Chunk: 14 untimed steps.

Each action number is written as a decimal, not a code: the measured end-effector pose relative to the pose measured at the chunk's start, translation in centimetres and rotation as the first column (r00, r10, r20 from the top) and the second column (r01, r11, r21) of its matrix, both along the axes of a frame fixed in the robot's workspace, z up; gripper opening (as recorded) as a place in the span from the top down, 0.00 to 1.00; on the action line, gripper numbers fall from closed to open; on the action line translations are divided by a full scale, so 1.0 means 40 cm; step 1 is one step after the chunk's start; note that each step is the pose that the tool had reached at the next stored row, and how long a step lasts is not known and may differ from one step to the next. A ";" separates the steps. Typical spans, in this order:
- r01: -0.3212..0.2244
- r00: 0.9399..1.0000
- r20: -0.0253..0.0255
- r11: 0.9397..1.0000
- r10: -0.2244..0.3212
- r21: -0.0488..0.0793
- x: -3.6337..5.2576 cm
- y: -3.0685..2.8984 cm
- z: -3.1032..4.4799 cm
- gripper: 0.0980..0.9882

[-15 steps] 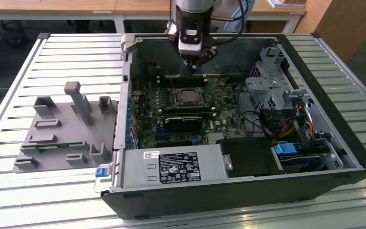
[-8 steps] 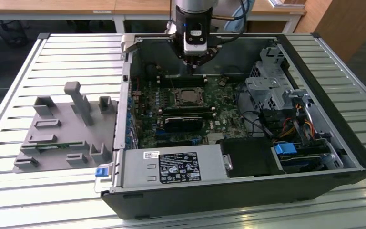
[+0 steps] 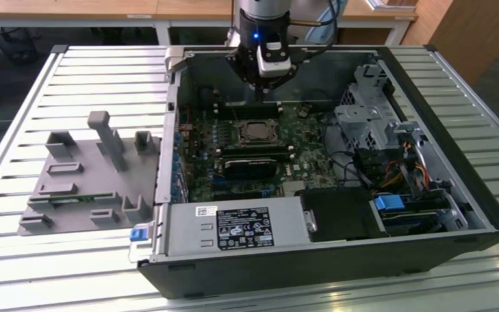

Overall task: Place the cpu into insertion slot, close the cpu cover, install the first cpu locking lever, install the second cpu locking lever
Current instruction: 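Install the first cpu locking lever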

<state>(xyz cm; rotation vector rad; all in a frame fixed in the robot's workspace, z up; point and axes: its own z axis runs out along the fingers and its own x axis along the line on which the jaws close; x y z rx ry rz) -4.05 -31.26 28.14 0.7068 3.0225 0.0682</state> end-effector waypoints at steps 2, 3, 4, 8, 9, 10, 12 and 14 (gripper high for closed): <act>-0.036 0.999 0.000 0.999 0.036 0.000 0.000 0.000 -0.001 0.99; -0.054 0.999 0.000 0.999 0.054 0.000 0.000 0.000 -0.002 0.99; -0.074 0.997 0.000 0.997 0.074 0.000 0.000 0.000 -0.002 0.99; -0.146 0.989 0.000 0.989 0.146 0.000 0.000 0.000 -0.004 0.99; -0.163 0.987 0.000 0.987 0.163 0.000 0.000 0.000 -0.005 0.99; -0.181 0.983 0.000 0.983 0.181 0.000 0.000 0.000 -0.005 0.99; -0.216 0.976 0.000 0.976 0.216 0.000 0.000 0.000 -0.006 0.99; -0.252 0.968 0.000 0.968 0.252 0.000 0.000 0.000 -0.006 0.99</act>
